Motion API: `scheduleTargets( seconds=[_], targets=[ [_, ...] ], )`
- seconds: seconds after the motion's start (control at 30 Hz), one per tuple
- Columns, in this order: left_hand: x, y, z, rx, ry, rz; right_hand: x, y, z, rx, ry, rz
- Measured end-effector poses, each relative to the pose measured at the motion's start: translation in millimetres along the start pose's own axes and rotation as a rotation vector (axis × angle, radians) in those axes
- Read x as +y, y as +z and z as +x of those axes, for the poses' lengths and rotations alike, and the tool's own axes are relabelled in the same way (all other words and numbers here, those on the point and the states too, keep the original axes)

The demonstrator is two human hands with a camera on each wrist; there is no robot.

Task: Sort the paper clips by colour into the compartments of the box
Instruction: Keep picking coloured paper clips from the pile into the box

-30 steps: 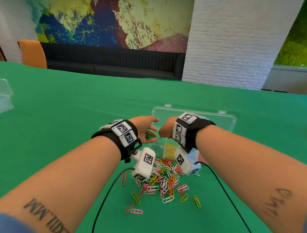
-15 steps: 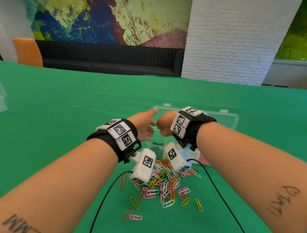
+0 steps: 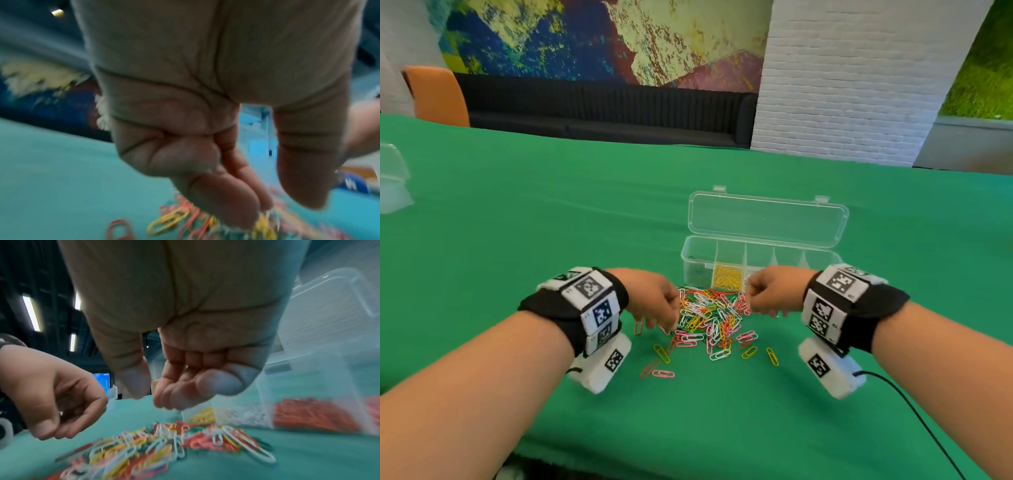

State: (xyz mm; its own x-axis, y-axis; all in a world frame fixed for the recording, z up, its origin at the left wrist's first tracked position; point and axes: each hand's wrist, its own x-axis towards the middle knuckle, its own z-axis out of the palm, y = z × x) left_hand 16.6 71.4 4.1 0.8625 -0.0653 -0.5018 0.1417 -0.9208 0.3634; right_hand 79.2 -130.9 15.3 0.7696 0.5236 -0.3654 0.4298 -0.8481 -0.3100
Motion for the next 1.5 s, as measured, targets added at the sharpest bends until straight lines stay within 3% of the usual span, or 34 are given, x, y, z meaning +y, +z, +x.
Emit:
scheduleTargets(
  seconds=[0.13, 0.37, 0.67, 0.93, 1.3, 1.5],
  targets=[
    [2, 16, -5, -0.042, -0.089, 0.21, 11, 21, -11, -0.022, 0.077, -0.087],
    [6, 30, -7, -0.003, -0.066, 0.343, 14, 34, -16, -0.071, 0.176, -0.118],
    [-1, 20, 1, 0.003, -0.051, 0.296, -9, 43, -2, -0.023, 0.138, -0.196],
    [4, 17, 16, 0.246, 0.02, 0.144, -8, 44, -7, -0.021, 0.097, -0.226],
    [6, 16, 33, 0.301, -0.123, 0.085, -6, 42, -14, -0.02, 0.092, -0.224],
    [9, 16, 31, 0.267, -0.171, 0.11, 2, 42, -6, -0.004, 0.111, -0.224]
  ],
)
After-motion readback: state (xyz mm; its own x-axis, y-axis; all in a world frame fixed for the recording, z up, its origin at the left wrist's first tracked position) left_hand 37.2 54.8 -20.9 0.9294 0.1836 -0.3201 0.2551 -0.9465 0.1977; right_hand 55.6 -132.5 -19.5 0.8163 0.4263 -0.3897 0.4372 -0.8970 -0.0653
